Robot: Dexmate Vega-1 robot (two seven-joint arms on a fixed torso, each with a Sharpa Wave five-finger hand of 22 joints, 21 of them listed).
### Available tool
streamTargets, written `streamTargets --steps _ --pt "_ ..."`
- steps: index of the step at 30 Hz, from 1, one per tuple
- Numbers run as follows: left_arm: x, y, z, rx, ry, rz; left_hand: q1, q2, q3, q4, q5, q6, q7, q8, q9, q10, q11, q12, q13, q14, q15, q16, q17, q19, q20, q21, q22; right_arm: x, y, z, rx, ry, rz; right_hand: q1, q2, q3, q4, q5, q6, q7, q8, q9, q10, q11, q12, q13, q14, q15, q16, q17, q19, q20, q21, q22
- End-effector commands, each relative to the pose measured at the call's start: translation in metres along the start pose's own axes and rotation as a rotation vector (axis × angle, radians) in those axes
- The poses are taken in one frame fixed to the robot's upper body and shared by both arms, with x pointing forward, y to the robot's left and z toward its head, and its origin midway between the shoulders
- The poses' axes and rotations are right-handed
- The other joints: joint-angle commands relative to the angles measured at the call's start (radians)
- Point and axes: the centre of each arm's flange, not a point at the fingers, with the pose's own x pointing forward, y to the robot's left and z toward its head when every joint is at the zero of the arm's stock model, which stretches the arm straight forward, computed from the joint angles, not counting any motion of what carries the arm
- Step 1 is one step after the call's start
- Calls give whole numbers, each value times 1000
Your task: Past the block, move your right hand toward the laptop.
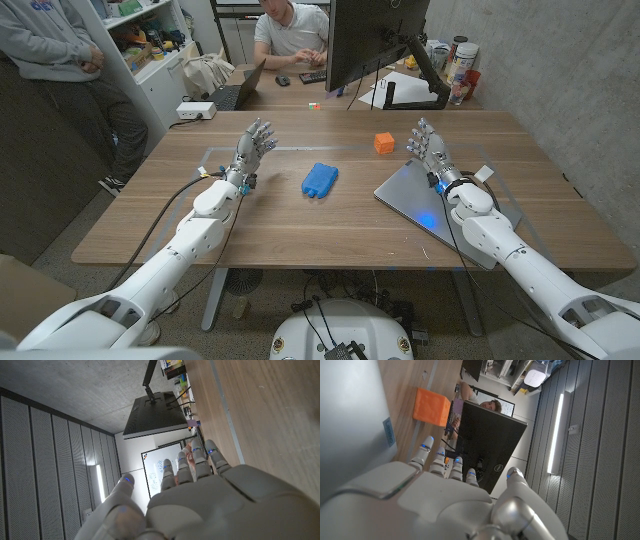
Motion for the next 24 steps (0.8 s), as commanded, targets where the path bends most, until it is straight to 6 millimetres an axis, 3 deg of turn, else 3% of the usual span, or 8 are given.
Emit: streamTargets --steps 1,22,24 --pt "5 5 -3 -8 -2 -2 -3 13 7 0 4 9 2 6 4 8 0 6 5 0 10 4 4 -33 10 43 2 2 1 -2 -3 4 -6 12 -5 5 0 6 0 -9 5 4 -1 11 4 2 -1 5 3 4 -137 7 22 5" --pt "5 8 -8 -10 10 -2 -4 13 5 0 4 7 3 6 3 7 1 6 5 1 11 3 4 -32 10 38 2 2 3 0 -13 -5 -8 10 -4 3 -3 6 4 -13 5 4 2 11 5 2 -1 3 -1 5 -135 7 13 5" --pt "5 7 -8 -10 11 -5 -5 13 4 0 4 8 2 6 3 7 1 5 5 1 11 3 4 -31 10 37 2 -4 3 5 -92 3 -44 10 -4 3 -3 6 4 -13 6 4 3 12 5 2 -1 4 -1 5 -135 8 12 5"
